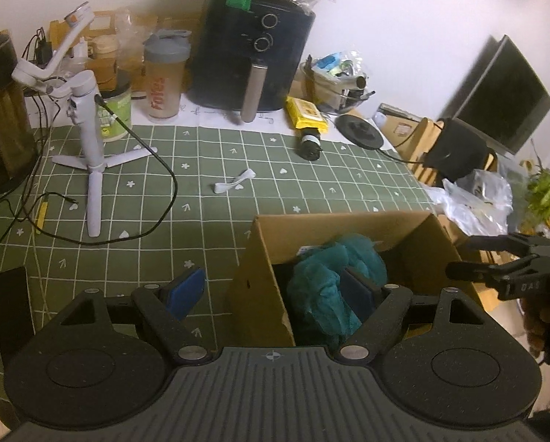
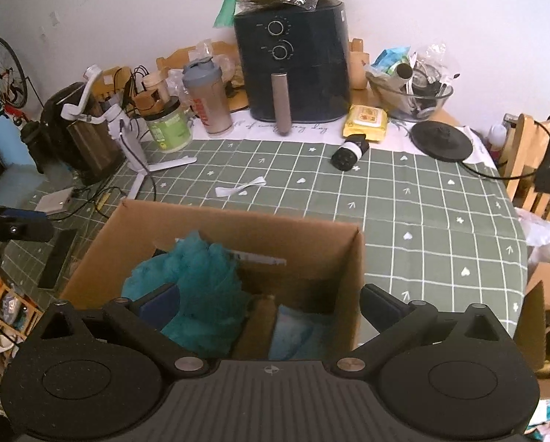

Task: Organize soft objects
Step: 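Withdraw both grippers from the box toward the white strap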

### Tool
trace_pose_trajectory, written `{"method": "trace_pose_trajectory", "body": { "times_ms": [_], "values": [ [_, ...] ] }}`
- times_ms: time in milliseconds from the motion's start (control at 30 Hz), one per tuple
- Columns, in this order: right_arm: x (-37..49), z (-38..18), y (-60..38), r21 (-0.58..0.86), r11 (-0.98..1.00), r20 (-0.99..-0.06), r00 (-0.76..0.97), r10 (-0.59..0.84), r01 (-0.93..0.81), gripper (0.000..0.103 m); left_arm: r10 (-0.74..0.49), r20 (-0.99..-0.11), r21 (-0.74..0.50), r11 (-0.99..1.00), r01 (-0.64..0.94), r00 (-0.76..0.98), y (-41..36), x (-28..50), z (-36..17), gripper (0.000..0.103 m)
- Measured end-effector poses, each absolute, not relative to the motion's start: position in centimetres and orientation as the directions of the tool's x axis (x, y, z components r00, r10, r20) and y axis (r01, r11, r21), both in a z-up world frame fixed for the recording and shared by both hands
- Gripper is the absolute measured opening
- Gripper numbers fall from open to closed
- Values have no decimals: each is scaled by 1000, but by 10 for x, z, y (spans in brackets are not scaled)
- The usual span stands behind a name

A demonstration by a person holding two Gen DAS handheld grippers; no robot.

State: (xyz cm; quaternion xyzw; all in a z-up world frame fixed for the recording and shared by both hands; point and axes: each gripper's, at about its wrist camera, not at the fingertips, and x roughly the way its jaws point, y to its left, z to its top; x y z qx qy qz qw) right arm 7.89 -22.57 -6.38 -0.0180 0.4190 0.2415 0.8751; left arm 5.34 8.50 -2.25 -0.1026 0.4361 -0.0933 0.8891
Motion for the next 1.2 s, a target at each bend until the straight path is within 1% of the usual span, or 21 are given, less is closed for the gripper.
{"method": "trace_pose_trajectory", "body": {
  "times_ms": [333, 600, 867, 1200],
  "values": [
    [102, -66, -236, 171, 890, -786, 486, 382, -423, 103, -245, -786, -254, 965, 64, 568, 84, 69, -30, 81],
    [126, -65, -248, 167, 899, -812, 461, 358, -404, 103, -259, -792, -237, 965, 112, 553, 74, 89, -27, 81],
    [150, -63, -262, 183, 898, -816, 449, 365, -400, 103, -231, -811, -191, 973, 131, 537, 63, 116, -23, 81],
    [181, -63, -269, 161, 880, -817, 439, 373, -447, 103, -201, -829, -154, 979, 132, 522, 58, 143, -26, 81]
  ]
}}
